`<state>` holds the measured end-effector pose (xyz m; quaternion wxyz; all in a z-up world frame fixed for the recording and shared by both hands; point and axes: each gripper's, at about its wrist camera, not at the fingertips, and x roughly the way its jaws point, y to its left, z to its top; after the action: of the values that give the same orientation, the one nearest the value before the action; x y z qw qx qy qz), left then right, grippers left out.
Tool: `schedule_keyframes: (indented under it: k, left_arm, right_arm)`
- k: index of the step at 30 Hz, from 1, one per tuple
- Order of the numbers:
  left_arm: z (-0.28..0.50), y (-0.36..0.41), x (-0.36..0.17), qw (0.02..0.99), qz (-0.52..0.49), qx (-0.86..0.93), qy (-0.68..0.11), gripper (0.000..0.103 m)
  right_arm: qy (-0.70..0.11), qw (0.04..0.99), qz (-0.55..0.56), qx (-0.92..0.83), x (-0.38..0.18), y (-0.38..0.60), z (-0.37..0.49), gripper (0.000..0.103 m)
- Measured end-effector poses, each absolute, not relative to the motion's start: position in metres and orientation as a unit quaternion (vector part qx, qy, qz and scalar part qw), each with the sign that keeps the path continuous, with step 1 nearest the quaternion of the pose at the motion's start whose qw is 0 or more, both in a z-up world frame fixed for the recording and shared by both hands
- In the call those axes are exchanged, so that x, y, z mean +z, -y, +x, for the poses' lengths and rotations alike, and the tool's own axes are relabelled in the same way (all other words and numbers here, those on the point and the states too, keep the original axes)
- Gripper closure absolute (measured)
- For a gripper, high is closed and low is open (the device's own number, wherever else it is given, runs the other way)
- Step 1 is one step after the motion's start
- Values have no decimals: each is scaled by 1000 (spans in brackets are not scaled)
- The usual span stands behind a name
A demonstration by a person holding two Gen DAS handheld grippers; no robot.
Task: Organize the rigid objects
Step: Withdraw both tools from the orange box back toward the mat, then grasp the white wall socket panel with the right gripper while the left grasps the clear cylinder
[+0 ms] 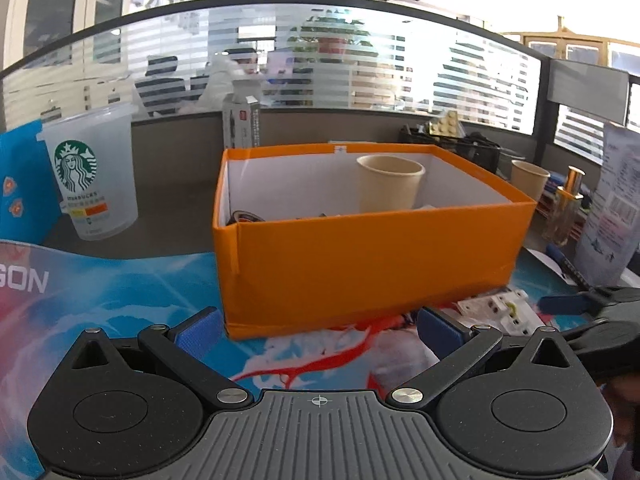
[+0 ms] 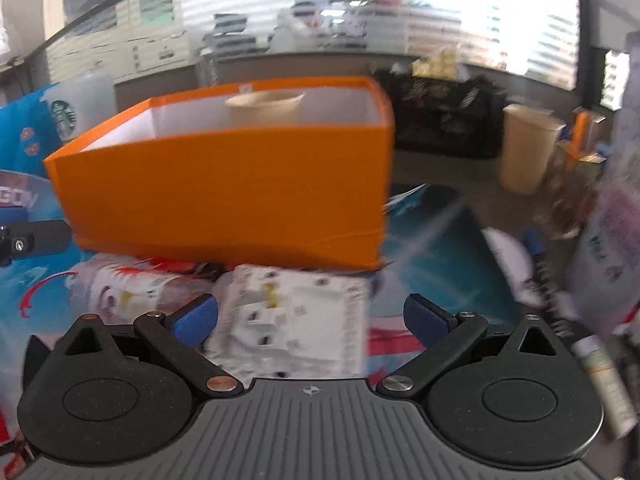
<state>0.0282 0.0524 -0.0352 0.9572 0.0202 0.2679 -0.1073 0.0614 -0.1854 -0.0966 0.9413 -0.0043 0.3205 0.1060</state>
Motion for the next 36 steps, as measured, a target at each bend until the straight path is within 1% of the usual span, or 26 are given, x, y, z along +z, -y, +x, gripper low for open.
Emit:
schedule_keyframes:
  k: [1,2,4,5,6,11,15,17,20,25,28,34,35,36]
  left_arm:
    - [27,-52,-35,957,21,-108,-268,0]
    - [26,-52,-35,957,21,-109,-268,0]
    - [24,-50,-35,957,23,-111,-268,0]
    - [24,-49,-36,956,24,-111,-269,0]
    - [24,-47,-37,956,26,-110,-271,0]
    - [24,-34,-46,952,30,-128,-277,0]
    - [22,-17,-52,955,55,-137,-257,0]
    - [25,-10,-54,955,64,-130,-259,0]
    - [27,1,-54,951,49,-147,-266,0]
    - [33,23,-57,954,70,-126,-264,0]
    - [40,33,-66,951,85,-103,-279,0]
    - [49,15,-82,947,32,-103,-303,0]
    - [50,10,-82,945,21,-107,-308,2]
    - [49,5,-83,943,11,-116,-310,6]
  right_arm:
    - [-331,938,-19,101,-102,180,64,3]
    - [-321,941,-41,97,-106,175,62,0]
    - [-327,939,-32,97,-104,178,63,3]
    - [-325,940,-35,101,-103,179,61,12]
    - [-321,941,-37,105,-101,181,58,17]
    - [-314,944,-31,99,-102,194,45,17]
    - [-312,944,-31,99,-104,206,37,16]
    - [-310,945,-30,99,-104,210,35,16]
    - [-309,945,-31,99,-105,210,34,16]
    - [-309,945,-29,100,-105,211,34,15]
    - [-309,945,-30,100,-105,211,34,15]
    - [-309,945,-31,100,-105,210,33,16]
    - [-309,945,-31,100,-105,210,33,16]
    - [-309,945,-30,100,-105,211,33,16]
